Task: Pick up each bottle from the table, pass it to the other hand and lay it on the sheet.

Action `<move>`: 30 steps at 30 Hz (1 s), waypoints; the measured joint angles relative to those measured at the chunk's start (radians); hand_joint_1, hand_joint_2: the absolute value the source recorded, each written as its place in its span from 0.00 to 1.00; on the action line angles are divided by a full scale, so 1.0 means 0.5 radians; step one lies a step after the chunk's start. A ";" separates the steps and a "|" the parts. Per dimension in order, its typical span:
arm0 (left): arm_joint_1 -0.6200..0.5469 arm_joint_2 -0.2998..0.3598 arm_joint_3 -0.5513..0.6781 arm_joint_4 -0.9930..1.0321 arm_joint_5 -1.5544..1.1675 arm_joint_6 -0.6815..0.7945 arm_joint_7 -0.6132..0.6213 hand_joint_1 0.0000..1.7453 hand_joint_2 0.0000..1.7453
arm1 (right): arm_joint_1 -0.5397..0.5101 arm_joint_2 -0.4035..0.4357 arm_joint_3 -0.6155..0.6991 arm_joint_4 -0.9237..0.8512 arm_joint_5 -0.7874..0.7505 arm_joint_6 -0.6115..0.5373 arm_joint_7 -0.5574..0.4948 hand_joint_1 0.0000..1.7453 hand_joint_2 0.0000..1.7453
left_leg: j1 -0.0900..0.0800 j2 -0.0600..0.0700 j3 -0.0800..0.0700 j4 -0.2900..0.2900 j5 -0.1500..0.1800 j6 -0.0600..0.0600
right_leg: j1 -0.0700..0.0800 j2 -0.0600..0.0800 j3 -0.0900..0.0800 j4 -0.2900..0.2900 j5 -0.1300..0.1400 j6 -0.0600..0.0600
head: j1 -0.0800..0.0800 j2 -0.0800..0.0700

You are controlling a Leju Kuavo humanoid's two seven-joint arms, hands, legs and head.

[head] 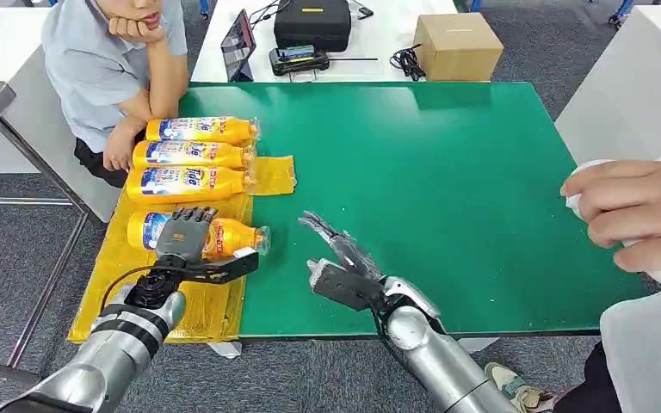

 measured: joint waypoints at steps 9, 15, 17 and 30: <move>-0.068 -0.014 -0.018 0.104 0.024 -0.099 0.012 0.00 1.00 | -0.013 0.014 -0.002 0.001 0.000 0.007 0.000 0.00 0.00 | 0.000 0.000 0.004 0.000 0.000 0.000 | 0.000 0.000 0.004 0.000 0.000 0.000 | 0.000 0.000; -0.070 -0.021 -0.025 0.127 0.021 0.002 0.005 0.00 1.00 | -0.013 0.014 -0.005 0.001 0.000 0.008 0.000 0.00 0.00 | 0.000 0.000 0.006 0.000 0.001 0.000 | 0.000 0.000 0.005 0.000 0.000 0.000 | 0.000 0.000; -0.060 -0.024 -0.040 0.127 0.012 0.054 0.000 0.00 1.00 | -0.013 0.014 -0.008 0.002 0.002 0.008 0.000 0.00 0.00 | 0.000 -0.001 0.006 0.000 0.001 0.000 | 0.000 -0.001 0.005 0.000 0.000 0.000 | 0.000 0.000; 0.205 -0.036 -0.083 -0.269 0.060 0.639 -0.123 0.00 1.00 | 0.028 -0.008 -0.035 0.002 0.006 -0.025 -0.015 0.00 0.00 | 0.000 0.000 0.001 0.000 0.000 0.000 | 0.000 -0.001 0.001 0.000 0.000 0.000 | 0.000 0.000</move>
